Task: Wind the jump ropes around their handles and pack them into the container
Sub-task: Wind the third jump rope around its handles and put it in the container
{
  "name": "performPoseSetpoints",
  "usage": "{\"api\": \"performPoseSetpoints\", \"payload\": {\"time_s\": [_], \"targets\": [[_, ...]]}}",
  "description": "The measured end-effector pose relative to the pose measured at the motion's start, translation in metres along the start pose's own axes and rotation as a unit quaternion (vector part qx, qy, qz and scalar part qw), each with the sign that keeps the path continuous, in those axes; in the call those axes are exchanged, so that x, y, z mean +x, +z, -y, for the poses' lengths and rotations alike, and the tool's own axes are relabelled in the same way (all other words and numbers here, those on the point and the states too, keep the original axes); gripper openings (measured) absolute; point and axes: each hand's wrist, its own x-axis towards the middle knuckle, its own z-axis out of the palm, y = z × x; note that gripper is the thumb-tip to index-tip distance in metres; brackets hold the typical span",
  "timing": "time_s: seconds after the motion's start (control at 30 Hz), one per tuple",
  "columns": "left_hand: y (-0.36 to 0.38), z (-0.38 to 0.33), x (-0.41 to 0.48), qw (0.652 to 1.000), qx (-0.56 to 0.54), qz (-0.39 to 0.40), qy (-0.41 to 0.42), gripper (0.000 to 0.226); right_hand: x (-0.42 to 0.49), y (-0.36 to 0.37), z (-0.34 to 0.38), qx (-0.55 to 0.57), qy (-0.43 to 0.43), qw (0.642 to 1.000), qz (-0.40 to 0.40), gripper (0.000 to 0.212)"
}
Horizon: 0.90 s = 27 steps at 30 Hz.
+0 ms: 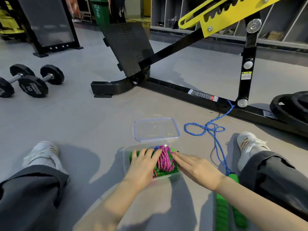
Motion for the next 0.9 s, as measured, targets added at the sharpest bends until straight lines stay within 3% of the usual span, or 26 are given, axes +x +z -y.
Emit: {"api": "performPoseSetpoints", "payload": {"time_s": [0.27,0.43,0.53,0.57,0.67,0.73,0.9], "targets": [[0.037,0.002,0.021,0.997,-0.037,0.044,0.046,0.068,-0.017,0.028,-0.016,0.053,0.063,0.996,0.034,0.039],[0.054,0.017,0.025,0.989,-0.004,0.050,0.138,0.075,-0.025,0.042,-0.013,0.082,0.090,0.993,0.015,0.041],[0.062,0.018,0.018,0.990,0.017,0.060,0.130,0.081,-0.032,0.054,0.000,0.083,0.147,0.985,-0.026,0.030],[0.059,0.016,0.016,0.990,0.007,0.061,0.126,0.078,-0.035,0.058,0.003,0.078,0.166,0.983,-0.029,0.036],[0.054,0.015,0.014,0.988,0.028,0.103,0.112,0.063,-0.041,0.060,0.009,0.065,0.202,0.977,-0.024,0.029],[0.051,0.008,0.009,0.989,-0.005,0.108,0.103,0.050,-0.048,0.060,0.018,0.075,0.218,0.973,0.013,0.044],[0.063,-0.002,0.007,0.988,0.082,0.077,0.110,0.068,-0.043,0.064,0.028,0.028,0.243,0.969,0.015,0.052]]}}
